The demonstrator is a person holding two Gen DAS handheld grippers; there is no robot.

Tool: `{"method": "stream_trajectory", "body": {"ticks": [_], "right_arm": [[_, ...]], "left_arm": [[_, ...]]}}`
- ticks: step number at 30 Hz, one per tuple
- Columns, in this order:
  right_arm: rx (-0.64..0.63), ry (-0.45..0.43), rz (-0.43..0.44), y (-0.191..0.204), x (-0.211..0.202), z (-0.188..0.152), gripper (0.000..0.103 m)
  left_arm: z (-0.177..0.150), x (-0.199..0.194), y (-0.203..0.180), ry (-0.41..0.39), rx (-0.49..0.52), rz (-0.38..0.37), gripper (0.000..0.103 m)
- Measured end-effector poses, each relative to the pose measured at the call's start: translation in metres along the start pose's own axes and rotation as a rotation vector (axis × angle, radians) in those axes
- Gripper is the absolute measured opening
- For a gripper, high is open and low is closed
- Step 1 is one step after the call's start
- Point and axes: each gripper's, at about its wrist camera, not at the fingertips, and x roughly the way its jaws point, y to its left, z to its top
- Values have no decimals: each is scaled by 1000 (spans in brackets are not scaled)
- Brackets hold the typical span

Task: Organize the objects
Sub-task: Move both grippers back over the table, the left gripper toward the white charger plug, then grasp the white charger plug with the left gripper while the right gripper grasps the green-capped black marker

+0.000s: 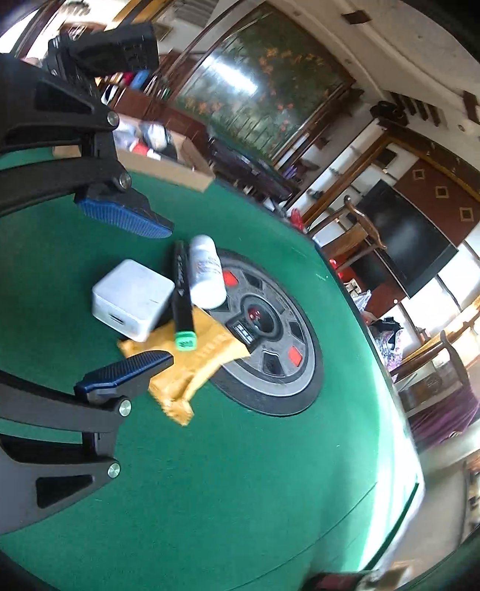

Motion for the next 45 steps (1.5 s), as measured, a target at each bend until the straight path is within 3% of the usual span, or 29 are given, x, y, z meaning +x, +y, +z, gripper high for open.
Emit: {"method": "stream_trajectory", "body": {"ticks": [8, 11, 12, 16, 19, 20, 25, 29, 35, 41, 45], "right_arm": [[24, 153, 86, 1, 29, -7, 65], [79, 286, 320, 10, 33, -22, 65], [76, 290, 350, 11, 32, -21, 65], [64, 215, 242, 8, 21, -14, 65], [132, 172, 203, -8, 13, -11, 65], [140, 159, 194, -9, 10, -10, 65], [192, 121, 190, -21, 4, -7, 65], [226, 116, 192, -27, 3, -7, 65], [227, 113, 196, -22, 6, -3, 65], [230, 111, 193, -23, 6, -2, 65], [225, 106, 195, -26, 6, -3, 65]], "left_arm": [[-1, 2, 3, 27, -21, 1, 23], [1, -1, 4, 28, -21, 12, 23], [3, -1, 4, 30, -22, 14, 23], [9, 7, -3, 52, -16, 9, 23], [21, 20, -18, 68, 40, 27, 37], [27, 25, -25, 69, 71, 45, 37], [50, 53, -51, 106, 235, 117, 46], [54, 72, -59, 134, 317, 183, 46], [55, 81, -67, 116, 353, 170, 61], [50, 81, -72, 123, 366, 147, 61], [43, 88, -80, 131, 414, 191, 61]]}}
